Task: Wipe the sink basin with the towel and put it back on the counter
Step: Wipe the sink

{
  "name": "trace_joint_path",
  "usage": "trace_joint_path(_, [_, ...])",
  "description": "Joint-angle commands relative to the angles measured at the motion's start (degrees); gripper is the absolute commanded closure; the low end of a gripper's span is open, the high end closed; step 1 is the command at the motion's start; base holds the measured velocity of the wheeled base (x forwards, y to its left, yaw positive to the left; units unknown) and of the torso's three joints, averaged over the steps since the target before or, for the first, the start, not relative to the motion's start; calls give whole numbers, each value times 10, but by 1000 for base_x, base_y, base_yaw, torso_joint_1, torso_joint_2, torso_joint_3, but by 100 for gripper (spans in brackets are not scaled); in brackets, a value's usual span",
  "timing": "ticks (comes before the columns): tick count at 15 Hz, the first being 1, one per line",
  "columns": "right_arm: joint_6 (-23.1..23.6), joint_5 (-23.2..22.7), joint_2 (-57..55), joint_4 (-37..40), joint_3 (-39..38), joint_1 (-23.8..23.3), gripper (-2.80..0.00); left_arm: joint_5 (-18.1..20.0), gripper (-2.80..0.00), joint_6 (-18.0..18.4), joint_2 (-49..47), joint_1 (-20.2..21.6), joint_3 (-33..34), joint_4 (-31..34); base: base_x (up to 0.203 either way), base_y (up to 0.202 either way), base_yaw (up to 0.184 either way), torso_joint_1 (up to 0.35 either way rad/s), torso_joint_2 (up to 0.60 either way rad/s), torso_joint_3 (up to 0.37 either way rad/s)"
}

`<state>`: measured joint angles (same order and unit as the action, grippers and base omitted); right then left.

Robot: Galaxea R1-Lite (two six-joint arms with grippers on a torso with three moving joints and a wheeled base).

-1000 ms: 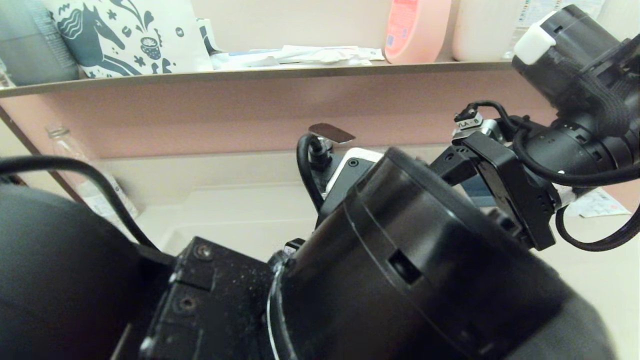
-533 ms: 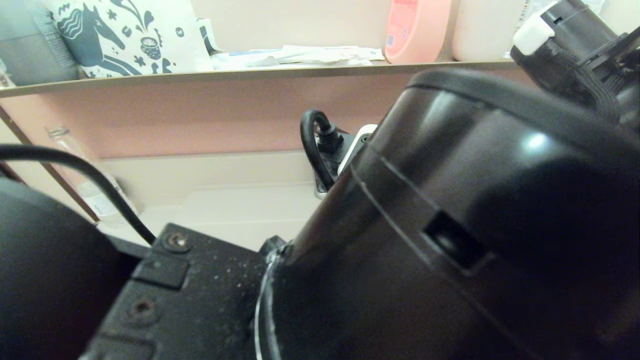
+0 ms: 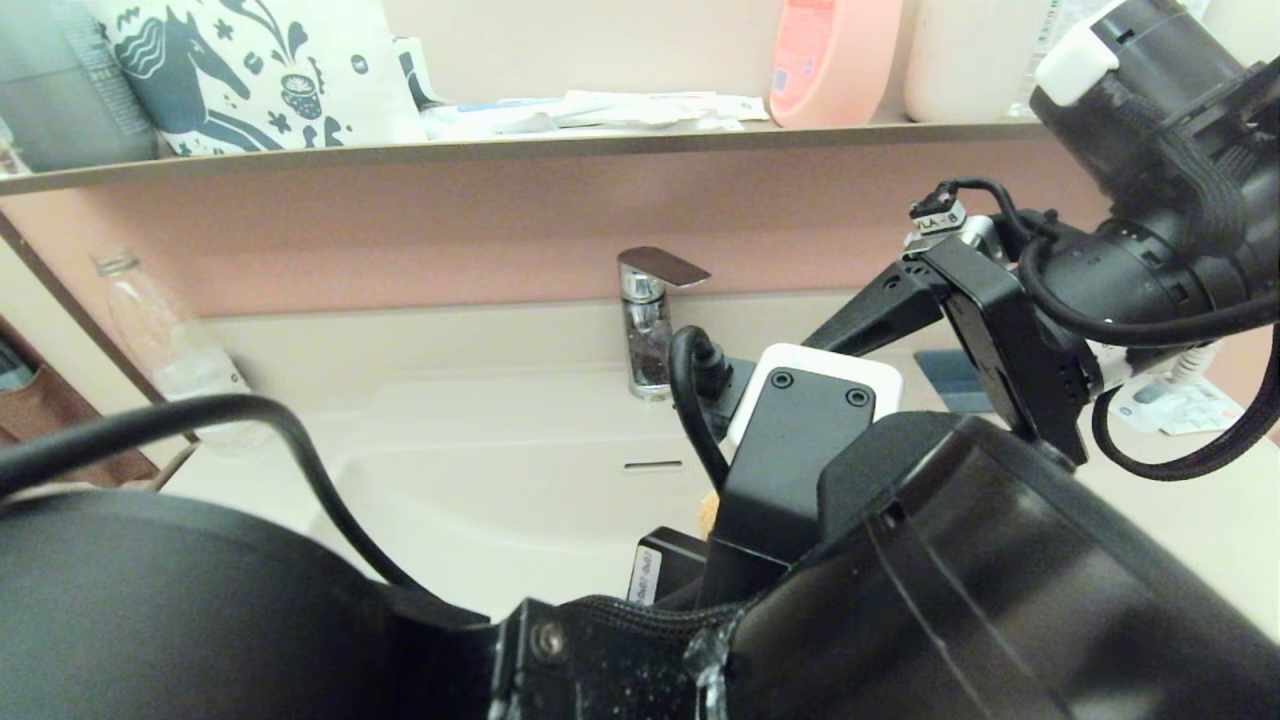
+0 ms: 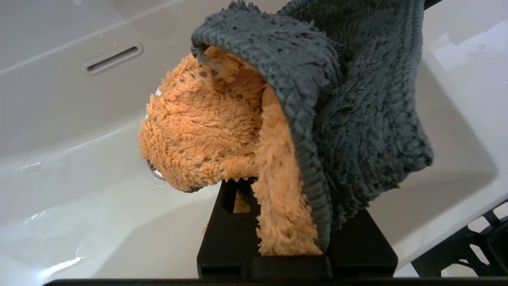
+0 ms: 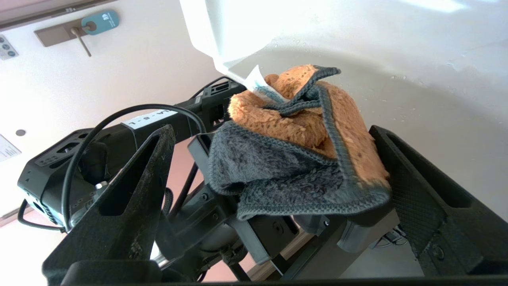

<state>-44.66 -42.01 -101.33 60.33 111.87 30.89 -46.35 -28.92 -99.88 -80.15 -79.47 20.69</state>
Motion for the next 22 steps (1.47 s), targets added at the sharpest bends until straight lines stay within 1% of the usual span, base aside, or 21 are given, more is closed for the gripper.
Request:
trace_joint_path(1, [-3, -3, -3, 3, 0, 1, -280, -3, 0, -1, -5, -1, -16, 2, 0, 0, 0, 0, 0, 0])
trace_joint_path(2, [-3, -4, -5, 3, 0, 4, -280, -2, 0, -1, -5, -1, -20, 1, 0, 0, 0, 0, 0, 0])
trace_joint_path(6, [-1, -7, -6, 3, -1, 7, -280, 21, 0, -2, -1, -2, -29, -1, 0, 0, 0, 0, 0, 0])
trace_joint_path(7, [-1, -7, -5, 3, -1, 11, -280, 21, 0, -2, -1, -2, -31, -2, 0, 0, 0, 0, 0, 0])
trace_joint_path(8, [0, -7, -4, 4, -1, 18, 0, 21, 0, -2, -1, -2, -33, -2, 0, 0, 0, 0, 0, 0])
trace_joint_path(15, [5, -7, 6, 8, -8, 22, 0, 21, 0, 0, -2, -1, -34, 0, 0, 0, 0, 0, 0, 0])
trace_joint_path(19, [5, -6, 8, 8, -15, 22, 0, 20, 0, 3, -4, 8, -68, 4, 0, 0, 0, 0, 0, 0])
trace_joint_path(22, [5, -5, 10, 8, -15, 21, 0, 20, 0, 2, -4, 8, -69, 7, 0, 0, 0, 0, 0, 0])
